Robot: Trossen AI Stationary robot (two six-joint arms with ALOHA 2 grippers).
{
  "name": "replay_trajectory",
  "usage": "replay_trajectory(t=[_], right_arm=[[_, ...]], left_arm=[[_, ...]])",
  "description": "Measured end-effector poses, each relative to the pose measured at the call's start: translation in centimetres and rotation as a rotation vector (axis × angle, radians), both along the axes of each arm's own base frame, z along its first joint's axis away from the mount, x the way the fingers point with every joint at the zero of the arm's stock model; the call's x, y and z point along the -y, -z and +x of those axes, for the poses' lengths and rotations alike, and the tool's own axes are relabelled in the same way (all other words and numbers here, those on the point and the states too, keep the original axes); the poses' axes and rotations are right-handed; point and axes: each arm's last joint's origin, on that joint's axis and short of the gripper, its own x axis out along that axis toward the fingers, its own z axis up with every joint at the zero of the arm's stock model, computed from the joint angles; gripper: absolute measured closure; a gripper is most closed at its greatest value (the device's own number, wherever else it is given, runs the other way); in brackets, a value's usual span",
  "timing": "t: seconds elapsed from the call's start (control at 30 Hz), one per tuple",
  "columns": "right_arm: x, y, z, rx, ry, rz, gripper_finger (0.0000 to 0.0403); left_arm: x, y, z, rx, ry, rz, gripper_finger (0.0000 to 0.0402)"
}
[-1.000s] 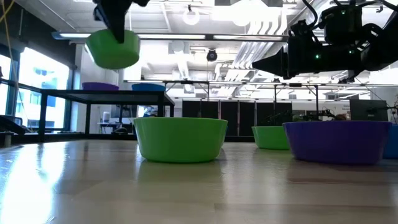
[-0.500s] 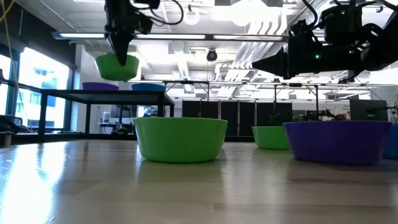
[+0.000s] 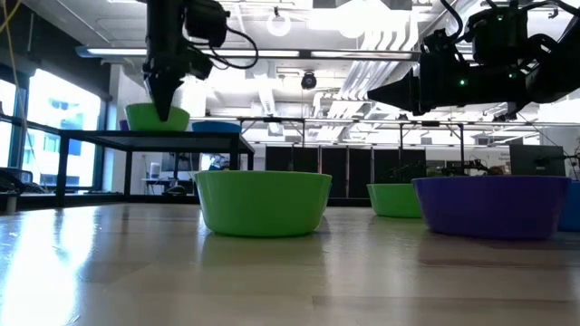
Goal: Pick & Place Mini bowls
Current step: Put the green bowl on the shelf, then stack the green bowl on top of the green bowl on the shelf
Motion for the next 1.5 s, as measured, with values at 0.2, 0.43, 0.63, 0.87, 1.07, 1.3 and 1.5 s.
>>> replay_trajectory(t=[0.2,0.43,0.63,0.87,1.07,1.3,1.5], right_arm=[[0.0,0.0,0.0,0.0,0.0,0.0,0.0403],[0.0,0.0,0.0,0.0,0.0,0.0,0.0403],[0.0,0.0,0.0,0.0,0.0,0.0,0.0403],[0.0,0.0,0.0,0.0,0.0,0.0,0.0403],[0.0,0.0,0.0,0.0,0.0,0.0,0.0403],[0.0,0.0,0.0,0.0,0.0,0.0,0.0403],[0.0,0.0,0.0,0.0,0.005,0.0,0.0403]], left_arm=[[-0.2,0.0,0.3,0.026,0.012,0.024,0.0401],[-0.2,0.0,0.3,0.034,-0.016,0.018,0.0373],[-0.2,0.0,0.3,0.035,-0.02,0.019,0.0313],[0.0,-0.9,-0.2,0.034,-0.007,0.062,0.0262],[0.3,-3.8,-0.8,0.131,0.015,0.129,0.0267],[1.6,-5.2,-2.1,0.379,0.059,0.227,0.0339],[3.5,-3.7,-2.0,0.63,0.144,0.347,0.0394]])
